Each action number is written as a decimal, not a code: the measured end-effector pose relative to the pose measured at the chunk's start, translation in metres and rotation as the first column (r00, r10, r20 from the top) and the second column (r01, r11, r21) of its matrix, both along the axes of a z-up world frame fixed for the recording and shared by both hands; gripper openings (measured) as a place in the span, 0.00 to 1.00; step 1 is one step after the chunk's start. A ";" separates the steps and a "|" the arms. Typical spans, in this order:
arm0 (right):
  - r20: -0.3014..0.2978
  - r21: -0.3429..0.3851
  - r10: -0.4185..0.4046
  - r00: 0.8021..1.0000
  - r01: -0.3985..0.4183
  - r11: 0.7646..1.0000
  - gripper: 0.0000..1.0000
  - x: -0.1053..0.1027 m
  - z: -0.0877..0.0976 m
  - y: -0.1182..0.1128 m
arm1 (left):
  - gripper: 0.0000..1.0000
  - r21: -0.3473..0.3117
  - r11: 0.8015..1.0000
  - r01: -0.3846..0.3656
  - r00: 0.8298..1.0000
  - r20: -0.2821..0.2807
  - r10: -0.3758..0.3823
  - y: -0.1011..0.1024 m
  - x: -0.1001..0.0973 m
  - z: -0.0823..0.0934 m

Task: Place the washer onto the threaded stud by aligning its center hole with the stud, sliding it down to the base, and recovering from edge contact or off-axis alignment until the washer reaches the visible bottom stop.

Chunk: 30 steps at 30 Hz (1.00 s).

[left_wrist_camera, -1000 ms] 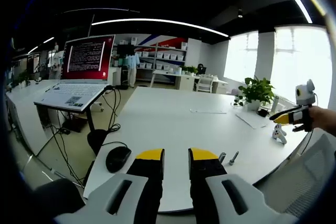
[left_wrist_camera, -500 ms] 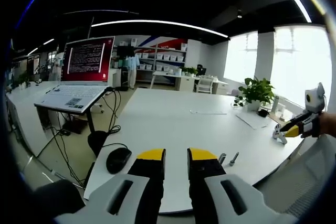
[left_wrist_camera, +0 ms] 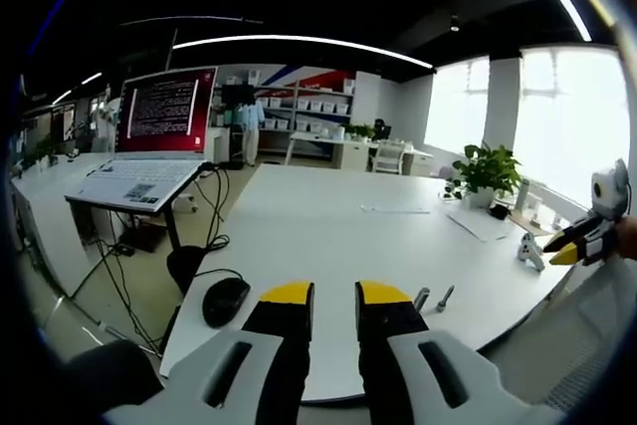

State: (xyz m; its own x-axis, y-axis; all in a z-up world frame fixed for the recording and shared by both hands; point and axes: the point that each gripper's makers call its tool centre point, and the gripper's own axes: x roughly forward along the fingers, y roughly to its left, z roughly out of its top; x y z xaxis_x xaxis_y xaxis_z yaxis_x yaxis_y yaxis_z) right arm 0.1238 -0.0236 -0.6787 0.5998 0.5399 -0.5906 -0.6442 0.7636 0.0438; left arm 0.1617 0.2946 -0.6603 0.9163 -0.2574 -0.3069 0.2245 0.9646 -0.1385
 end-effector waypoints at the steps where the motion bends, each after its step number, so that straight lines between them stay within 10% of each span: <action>1: 0.003 0.000 -0.002 1.000 0.002 1.000 0.26 -0.002 -0.001 0.001 | 0.15 0.000 1.000 -0.001 1.000 -0.001 0.001 0.000 0.000 0.000; 30: -0.202 0.128 -0.123 0.972 0.151 0.980 0.21 -0.020 -0.040 -0.002 | 0.15 0.002 1.000 -0.008 1.000 0.012 0.008 -0.007 -0.005 0.007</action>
